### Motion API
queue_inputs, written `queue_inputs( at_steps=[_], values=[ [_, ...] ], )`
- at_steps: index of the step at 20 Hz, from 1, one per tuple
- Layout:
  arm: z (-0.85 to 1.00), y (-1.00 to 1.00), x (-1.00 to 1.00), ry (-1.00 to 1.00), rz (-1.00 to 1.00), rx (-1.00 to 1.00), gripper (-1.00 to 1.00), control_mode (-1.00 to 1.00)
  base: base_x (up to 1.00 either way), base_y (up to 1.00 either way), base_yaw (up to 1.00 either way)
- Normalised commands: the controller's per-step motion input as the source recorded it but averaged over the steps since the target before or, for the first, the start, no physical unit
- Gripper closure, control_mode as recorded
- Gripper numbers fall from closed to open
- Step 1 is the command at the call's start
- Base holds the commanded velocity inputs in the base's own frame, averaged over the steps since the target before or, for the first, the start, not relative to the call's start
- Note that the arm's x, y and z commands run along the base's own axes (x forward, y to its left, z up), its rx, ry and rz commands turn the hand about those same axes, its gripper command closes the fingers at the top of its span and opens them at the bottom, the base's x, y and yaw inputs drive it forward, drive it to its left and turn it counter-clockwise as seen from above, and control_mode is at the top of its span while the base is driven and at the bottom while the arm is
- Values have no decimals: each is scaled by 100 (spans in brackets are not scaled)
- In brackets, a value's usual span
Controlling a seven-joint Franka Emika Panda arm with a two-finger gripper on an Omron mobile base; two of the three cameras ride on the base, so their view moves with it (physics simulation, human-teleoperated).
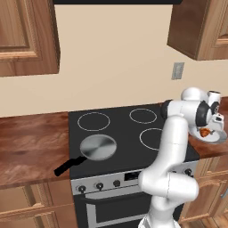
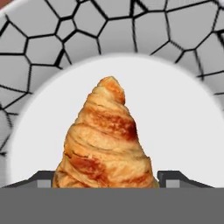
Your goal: Pick the croissant and place it on the pan. Then turn on the stove to warm the croissant.
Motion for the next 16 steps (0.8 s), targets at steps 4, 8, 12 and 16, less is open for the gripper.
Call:
queue_inputs(
  at_steps=[4,8,12,16],
  values=[
    [2,0,-13,-29,2,0,100,-100,0,0,0],
    [24,0,-39,-36,3,0,100,-100,0,0,0],
    [53,0,-41,-38,0,1,100,-100,0,0,0],
    [89,5,-38,-35,0,7,100,-100,0,0,0]
  ],
)
